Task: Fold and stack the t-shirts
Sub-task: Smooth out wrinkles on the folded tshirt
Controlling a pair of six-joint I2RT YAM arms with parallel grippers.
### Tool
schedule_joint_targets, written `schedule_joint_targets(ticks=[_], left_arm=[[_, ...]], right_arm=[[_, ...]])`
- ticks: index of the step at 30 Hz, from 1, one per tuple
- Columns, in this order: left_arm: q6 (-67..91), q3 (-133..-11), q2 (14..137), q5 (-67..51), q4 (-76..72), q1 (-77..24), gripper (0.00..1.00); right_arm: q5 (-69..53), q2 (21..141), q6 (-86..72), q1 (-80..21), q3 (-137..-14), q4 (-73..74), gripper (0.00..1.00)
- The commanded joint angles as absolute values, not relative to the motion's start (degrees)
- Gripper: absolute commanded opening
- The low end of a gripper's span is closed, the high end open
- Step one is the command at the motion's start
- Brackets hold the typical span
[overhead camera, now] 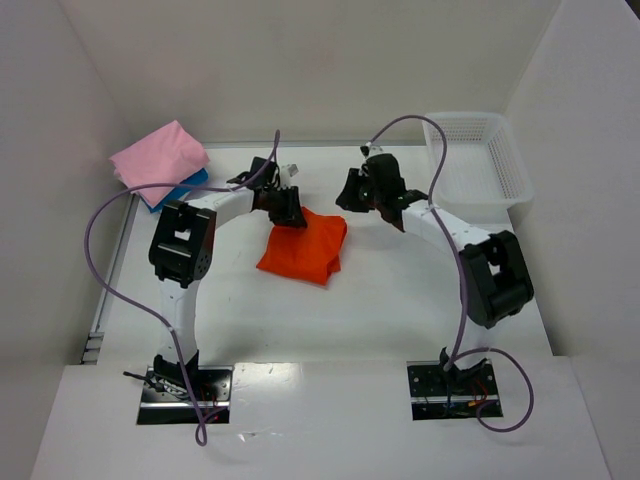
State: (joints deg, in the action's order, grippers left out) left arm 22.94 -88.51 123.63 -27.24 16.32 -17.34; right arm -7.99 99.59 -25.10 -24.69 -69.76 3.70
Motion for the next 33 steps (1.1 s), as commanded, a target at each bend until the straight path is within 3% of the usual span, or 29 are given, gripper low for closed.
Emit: schedule_joint_targets(ticks=[1,7,10,13,15,18,19,24,26,33], left_arm=[[23.3,-90.2,124.0,-25.7,15.0,-17.7,0.41],[23.3,-91.0,121.1,-23.2,15.0,-17.7,0.56],[23.3,-90.4,118.6,-22.4,15.6,-17.1,0.63],[23.3,-89.7,117.1,-23.9,15.1,-15.7,0.63],[23.3,-89.7,115.8,-25.9,15.1,-15.0,0.60],[23.3,-89.2,113.9,-30.7,15.1,-13.9,0.45],[23.3,-89.2,113.9,-32.2,14.4,-13.3,0.36],[23.8,-89.2,117.0,-45.2,12.5,-11.2,0.19],[23.2,-88.5,118.2,-50.9,12.5,-10.6,0.17],[17.1,-83.2,118.2,-54.9,13.1,-10.6,0.15]], right_arm=[[-11.8,91.9,-23.6,-24.6,-69.3,0.5,0.28],[-14.0,89.4,-23.6,-25.7,-63.9,1.1,0.06],[-15.9,90.1,-24.3,-26.4,-61.4,1.1,0.03],[-18.8,92.1,-25.5,-27.0,-59.3,-1.3,0.02],[-21.4,93.1,-25.5,-27.0,-59.3,-2.0,0.01],[-24.9,94.8,-24.7,-27.0,-59.9,-3.4,0.01],[-25.6,95.6,-24.7,-27.0,-59.9,-4.1,0.01],[-28.1,99.9,-26.5,-27.0,-59.9,-8.1,0.01],[-28.1,101.8,-27.2,-27.0,-59.9,-8.9,0.01],[-26.0,105.7,-28.3,-27.0,-60.6,-10.1,0.01]])
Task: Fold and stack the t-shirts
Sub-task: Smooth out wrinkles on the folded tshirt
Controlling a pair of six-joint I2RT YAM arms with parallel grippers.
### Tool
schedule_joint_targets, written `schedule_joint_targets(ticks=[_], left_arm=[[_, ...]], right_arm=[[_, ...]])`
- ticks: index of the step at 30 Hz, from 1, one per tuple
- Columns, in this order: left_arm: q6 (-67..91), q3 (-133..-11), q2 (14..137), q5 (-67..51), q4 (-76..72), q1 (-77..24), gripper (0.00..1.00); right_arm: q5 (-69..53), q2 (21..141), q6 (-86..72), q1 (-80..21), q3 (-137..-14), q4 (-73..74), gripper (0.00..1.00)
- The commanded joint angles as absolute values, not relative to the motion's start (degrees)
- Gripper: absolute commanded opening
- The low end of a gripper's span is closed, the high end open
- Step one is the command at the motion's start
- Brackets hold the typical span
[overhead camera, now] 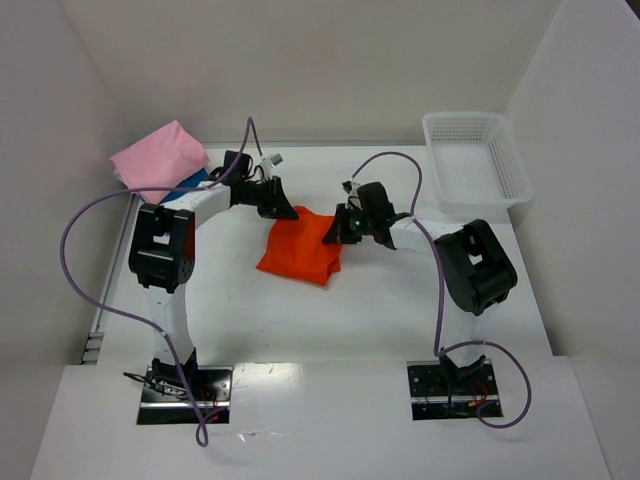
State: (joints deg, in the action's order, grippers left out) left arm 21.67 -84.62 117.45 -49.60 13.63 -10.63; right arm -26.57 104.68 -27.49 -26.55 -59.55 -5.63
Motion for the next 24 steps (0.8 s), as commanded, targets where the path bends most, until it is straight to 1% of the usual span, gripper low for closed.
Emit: schedule_joint_targets(ticks=[1,5,9,14,19,24], left_arm=[[17.1,-83.1,119.3,-54.9,13.1,-10.6,0.15],[17.1,-84.2,123.3,-54.9,14.3,-10.6,0.14],[17.1,-84.8,125.9,-49.2,14.8,-11.2,0.14],[20.6,-86.0,127.1,-41.2,14.2,-11.2,0.14],[21.8,-86.0,128.3,-40.0,12.2,-11.2,0.14],[21.1,-88.3,128.8,-41.0,12.9,-10.6,0.19]], right_arm=[[-25.3,105.7,-28.3,-27.0,-60.6,-10.1,0.01],[-22.2,107.7,-28.3,-27.0,-60.6,-8.8,0.01],[-16.8,108.2,-28.3,-27.0,-61.6,-6.6,0.01],[-14.2,108.7,-28.3,-27.0,-61.6,-4.9,0.01],[-12.7,110.4,-28.9,-27.0,-61.6,-4.3,0.01],[-10.4,111.6,-28.9,-27.0,-62.4,-3.0,0.01]])
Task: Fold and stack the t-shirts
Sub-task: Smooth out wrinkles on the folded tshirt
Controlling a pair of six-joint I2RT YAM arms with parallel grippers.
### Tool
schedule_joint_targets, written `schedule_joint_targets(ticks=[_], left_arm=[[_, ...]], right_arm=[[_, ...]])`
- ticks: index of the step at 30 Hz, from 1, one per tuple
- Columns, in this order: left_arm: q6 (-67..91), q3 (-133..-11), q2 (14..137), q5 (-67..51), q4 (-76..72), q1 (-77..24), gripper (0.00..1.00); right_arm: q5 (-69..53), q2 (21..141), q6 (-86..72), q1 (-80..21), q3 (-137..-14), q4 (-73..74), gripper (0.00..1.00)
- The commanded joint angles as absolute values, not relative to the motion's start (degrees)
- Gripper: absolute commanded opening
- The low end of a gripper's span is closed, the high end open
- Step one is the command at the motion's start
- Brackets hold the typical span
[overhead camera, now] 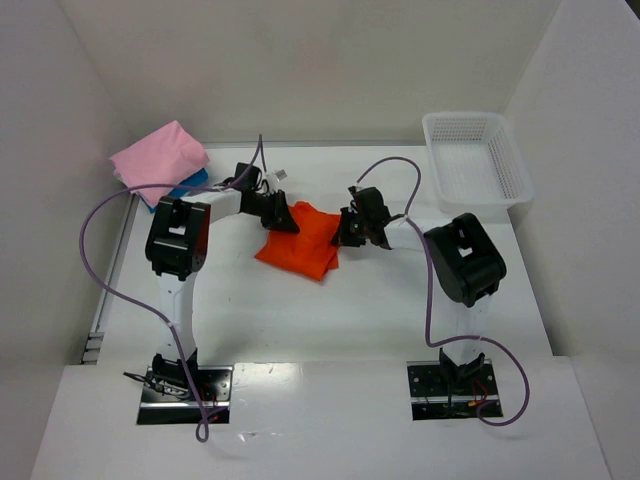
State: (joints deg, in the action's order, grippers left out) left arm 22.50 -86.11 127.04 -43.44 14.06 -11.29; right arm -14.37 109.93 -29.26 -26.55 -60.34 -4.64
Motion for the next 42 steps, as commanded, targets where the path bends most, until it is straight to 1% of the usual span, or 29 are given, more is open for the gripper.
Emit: schedule_joint_targets(ticks=[1,3,5,7,9,11,12,13,14,16,18,19,21,22,24,25,28,29,32,34,37,38,40,42], left_arm=[[20.5,-89.2,128.8,-41.6,13.5,-10.6,0.20],[20.0,-89.7,127.7,-42.3,13.5,-10.6,0.23],[18.7,-89.7,125.7,-42.8,14.2,-10.6,0.30],[17.8,-90.3,123.2,-43.9,14.9,-10.6,0.34],[14.9,-89.8,120.9,-47.4,14.9,-10.6,0.46],[13.3,-89.8,116.1,-47.3,16.3,-10.6,0.53],[12.7,-89.8,113.1,-47.3,17.0,-10.6,0.56],[12.7,-88.9,111.7,-47.3,17.5,-10.6,0.58],[12.7,-88.0,110.2,-47.3,17.5,-10.6,0.60],[12.7,-85.6,106.5,-47.3,17.5,-10.6,0.67],[13.3,-80.9,103.4,-49.4,16.3,-10.6,0.67],[13.8,-78.8,102.5,-50.6,15.4,-10.6,0.66],[15.1,-74.6,101.2,-54.1,12.1,-11.2,0.57],[16.4,-71.0,100.4,-55.0,10.5,-11.9,0.51],[17.7,-67.6,99.6,-55.0,8.9,-12.6,0.36],[18.4,-66.3,99.6,-55.0,8.4,-13.2,0.25],[19.9,-63.2,100.9,-54.5,7.6,-13.2,0.16],[20.4,-63.2,101.4,-54.0,7.6,-13.2,0.11],[21.5,-63.2,103.4,-55.0,6.4,-13.2,0.06],[22.3,-62.7,104.8,-56.2,4.3,-13.2,0.02],[24.8,-62.7,106.9,-58.5,2.6,-13.2,0.00],[25.8,-62.0,106.9,-60.4,-0.2,-13.2,0.00],[29.0,-61.3,108.4,-61.0,-3.9,-13.2,0.00],[30.3,-61.3,110.1,-61.0,-4.5,-13.2,0.00]], right_arm=[[-9.8,111.6,-28.1,-27.0,-62.4,-3.0,0.01],[-8.5,111.1,-27.6,-26.4,-64.3,-0.9,0.01],[-7.8,110.1,-27.1,-25.8,-65.4,0.9,0.01],[-6.2,107.2,-27.1,-24.4,-66.8,1.4,0.01],[-6.2,104.7,-26.5,-23.9,-68.5,3.1,0.01],[-5.7,100.6,-25.9,-23.9,-70.0,4.2,0.01],[-6.8,99.3,-25.3,-23.9,-70.5,4.2,0.04],[-9.0,96.7,-25.3,-23.9,-71.3,4.2,0.04],[-10.6,95.5,-25.3,-23.9,-71.3,4.2,0.06],[-13.9,93.5,-25.3,-23.9,-71.3,2.9,0.09],[-18.2,91.2,-26.2,-23.9,-69.6,1.4,0.09],[-19.7,90.6,-26.8,-23.9,-68.7,-1.5,0.09],[-23.5,90.1,-28.6,-23.9,-66.5,-4.0,0.09],[-24.5,90.8,-29.6,-23.9,-66.4,-5.8,0.06],[-27.2,92.6,-33.0,-23.9,-65.0,-7.6,0.01],[-27.9,93.2,-34.0,-24.6,-65.0,-8.7,0.00],[-27.9,96.2,-36.7,-26.4,-64.5,-12.3,0.00],[-27.9,97.1,-37.5,-26.5,-64.5,-13.8,0.00],[-28.6,101.2,-41.3,-27.7,-64.5,-16.0,0.00],[-28.6,103.5,-43.7,-28.2,-64.5,-17.8,0.00],[-26.4,105.4,-45.9,-28.2,-64.5,-19.8,0.00],[-24.8,106.8,-46.4,-28.7,-65.0,-19.8,0.00],[-24.8,108.4,-47.7,-28.7,-65.7,-19.8,0.00],[-24.1,110.2,-48.5,-28.7,-65.7,-20.6,0.00]])
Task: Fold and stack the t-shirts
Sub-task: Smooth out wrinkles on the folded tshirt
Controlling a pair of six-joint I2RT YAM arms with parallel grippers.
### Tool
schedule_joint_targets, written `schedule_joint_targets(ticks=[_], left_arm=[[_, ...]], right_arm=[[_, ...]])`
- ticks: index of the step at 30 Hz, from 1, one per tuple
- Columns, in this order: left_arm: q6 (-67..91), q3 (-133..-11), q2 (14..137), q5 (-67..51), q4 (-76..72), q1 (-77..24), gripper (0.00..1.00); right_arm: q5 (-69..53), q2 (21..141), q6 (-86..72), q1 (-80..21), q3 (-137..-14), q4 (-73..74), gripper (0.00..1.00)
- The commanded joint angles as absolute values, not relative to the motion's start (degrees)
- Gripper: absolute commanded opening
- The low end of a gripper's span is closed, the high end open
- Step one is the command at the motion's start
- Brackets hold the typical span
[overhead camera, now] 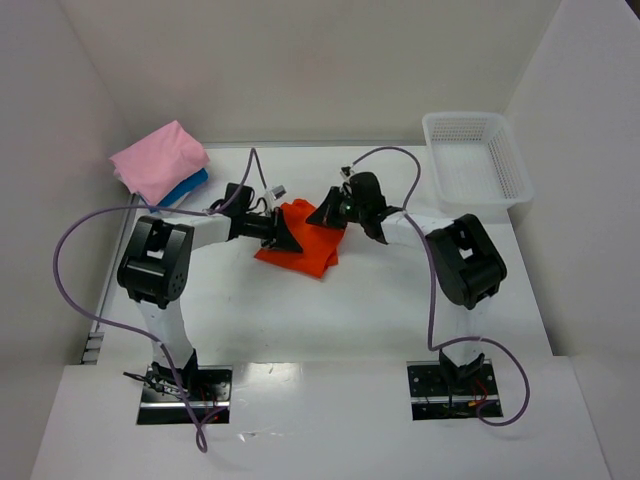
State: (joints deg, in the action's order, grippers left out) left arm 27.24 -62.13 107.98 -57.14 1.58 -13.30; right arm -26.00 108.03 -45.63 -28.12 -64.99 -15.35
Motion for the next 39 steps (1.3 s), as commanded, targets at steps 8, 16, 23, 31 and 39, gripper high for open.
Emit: schedule_joint_targets(ticks=[8,16,23,31,39], left_arm=[[40.4,-53.6,107.6,-48.6,-17.5,-14.2,0.00],[43.2,-50.7,112.1,-43.5,-21.4,-16.1,0.00],[43.8,-49.6,113.4,-42.4,-23.1,-16.1,0.00],[44.3,-48.4,114.5,-41.7,-23.6,-16.1,0.00],[44.8,-48.4,115.0,-41.7,-23.6,-16.1,0.00]], right_arm=[[-20.6,115.9,-51.1,-28.7,-66.2,-23.8,0.00],[-18.9,120.9,-50.4,-28.7,-68.1,-22.3,0.00],[-17.2,123.4,-50.4,-27.6,-67.6,-22.9,0.00],[-15.3,123.9,-50.4,-25.4,-68.8,-19.8,0.00],[-13.5,122.9,-50.9,-23.5,-69.3,-16.4,0.00]])
